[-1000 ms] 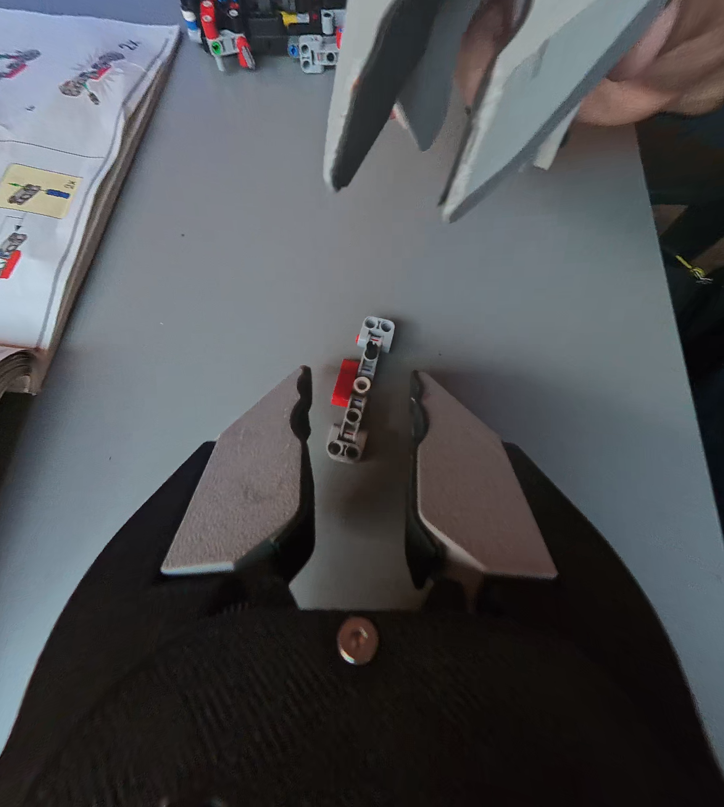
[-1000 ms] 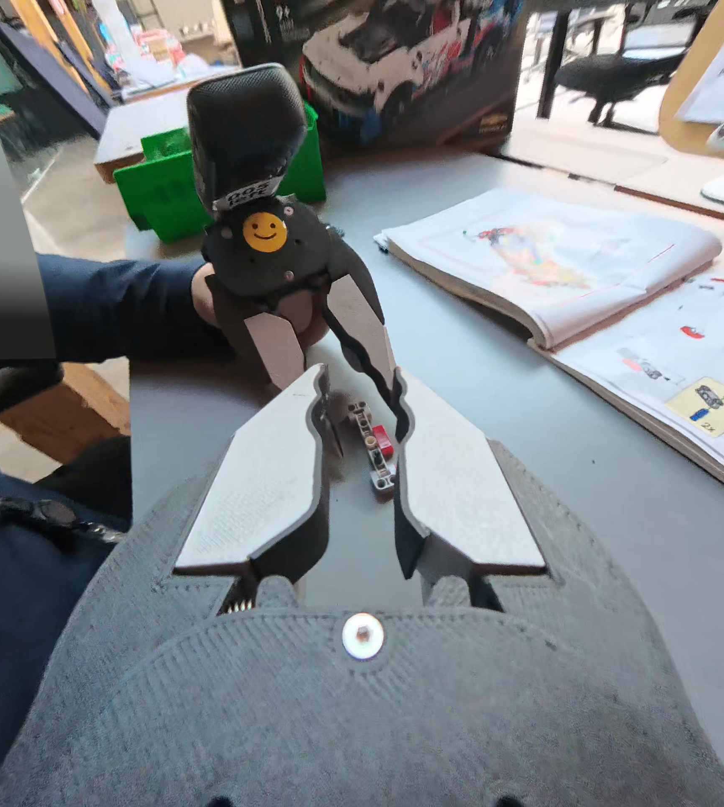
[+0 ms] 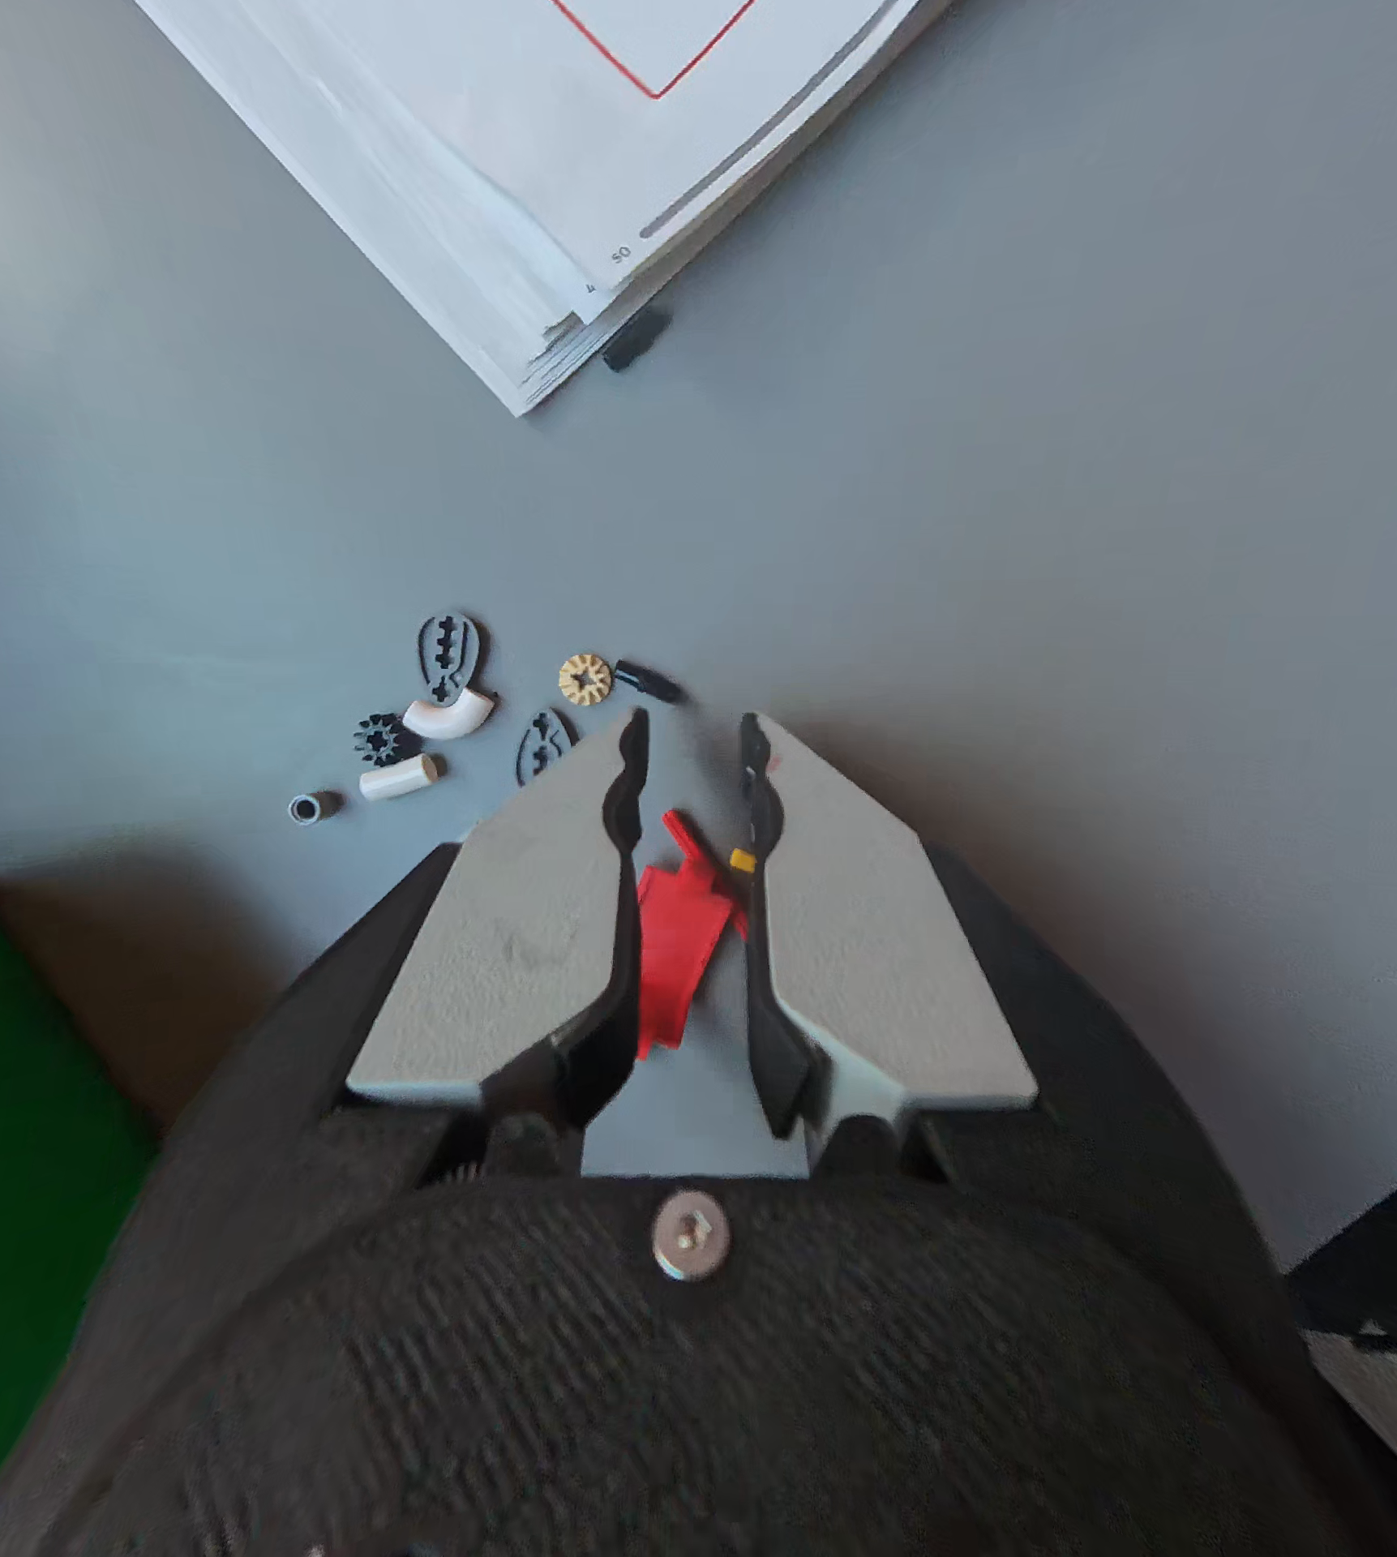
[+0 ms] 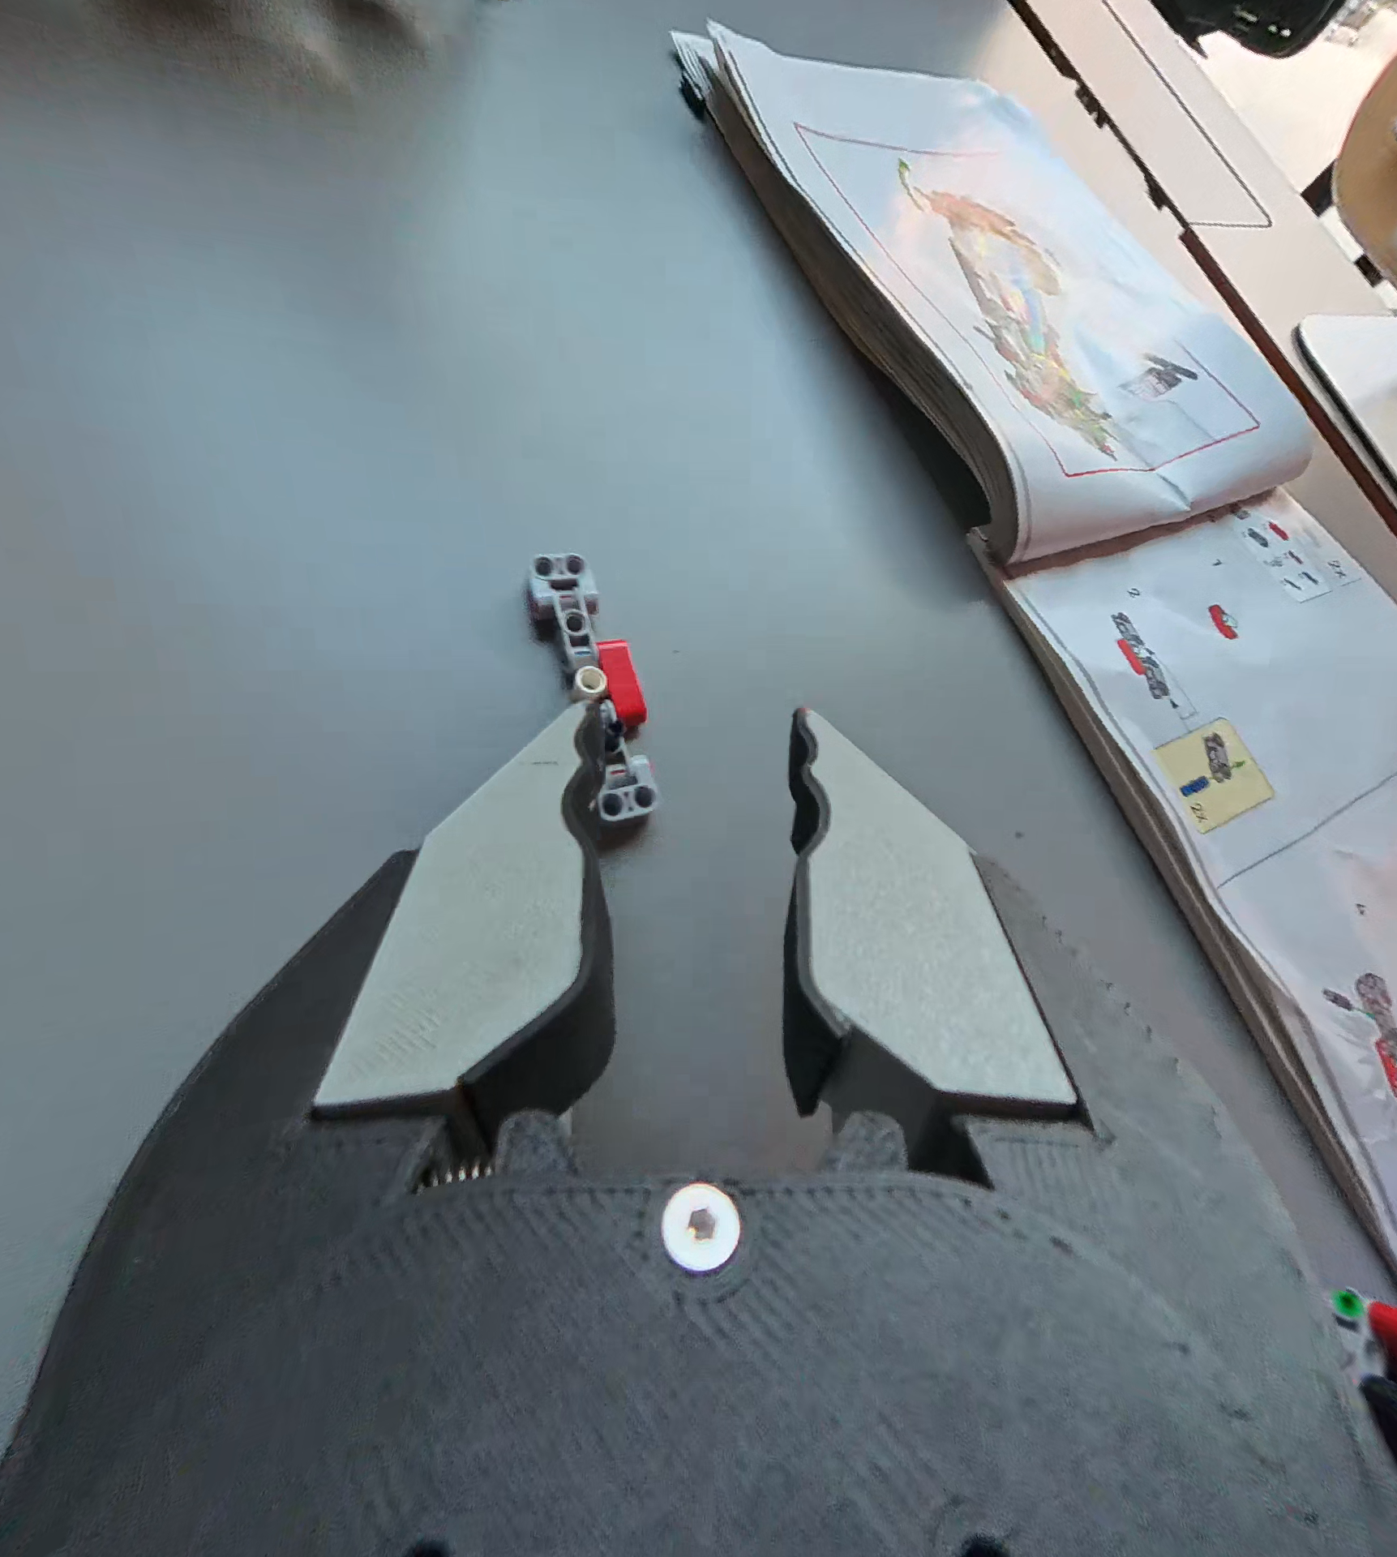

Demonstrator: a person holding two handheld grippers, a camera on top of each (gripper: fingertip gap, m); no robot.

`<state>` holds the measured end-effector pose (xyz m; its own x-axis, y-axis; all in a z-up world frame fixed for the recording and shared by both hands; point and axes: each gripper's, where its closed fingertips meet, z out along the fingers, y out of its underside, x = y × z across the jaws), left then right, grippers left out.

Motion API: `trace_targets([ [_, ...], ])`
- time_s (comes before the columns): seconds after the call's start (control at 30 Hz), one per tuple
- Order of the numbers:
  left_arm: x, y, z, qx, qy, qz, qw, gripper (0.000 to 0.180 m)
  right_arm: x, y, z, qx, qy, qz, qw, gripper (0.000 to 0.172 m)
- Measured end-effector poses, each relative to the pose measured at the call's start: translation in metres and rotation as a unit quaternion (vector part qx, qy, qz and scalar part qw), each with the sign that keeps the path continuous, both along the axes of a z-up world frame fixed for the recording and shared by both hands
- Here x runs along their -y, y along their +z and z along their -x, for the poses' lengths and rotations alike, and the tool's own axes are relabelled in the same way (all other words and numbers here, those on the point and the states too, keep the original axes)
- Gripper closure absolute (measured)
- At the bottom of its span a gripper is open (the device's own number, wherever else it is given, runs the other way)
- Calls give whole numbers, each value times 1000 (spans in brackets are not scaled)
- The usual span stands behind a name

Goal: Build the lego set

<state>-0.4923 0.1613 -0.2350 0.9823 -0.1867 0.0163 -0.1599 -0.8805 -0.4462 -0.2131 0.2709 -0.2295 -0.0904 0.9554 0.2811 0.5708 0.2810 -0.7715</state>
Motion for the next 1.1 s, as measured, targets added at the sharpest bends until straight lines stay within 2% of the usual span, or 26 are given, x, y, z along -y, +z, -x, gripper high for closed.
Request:
trace_targets([
  [0.1,-5,-10,3,6,18,9,1000,160,-22,-6,2,17,-46,-24,999,142],
  [0.3,-10,-11,11,-3,51,2,999,168,-18,2,2,-11,-35,-40,999,145],
  [0.57,-10,-11,9,-24,30,-2,999,178,-16,12,0,-44,-27,-22,998,150],
  [0.7,-10,-11,-10,0,-2,-5,1000,178,-16,15,-1,-54,-28,-16,998,151],
  [0.9,-10,-12,-40,-6,-54,3,999,178,-15,17,-1,-60,-26,-11,998,154],
  [1.0,-15,-11,-67,-8,-96,-10,995,179,-16,22,-3,-76,-24,0,997,157],
  [1.1,-23,-7,-106,-30,-155,-47,986,179,-20,32,-8,-110,-32,52,992,165],
])
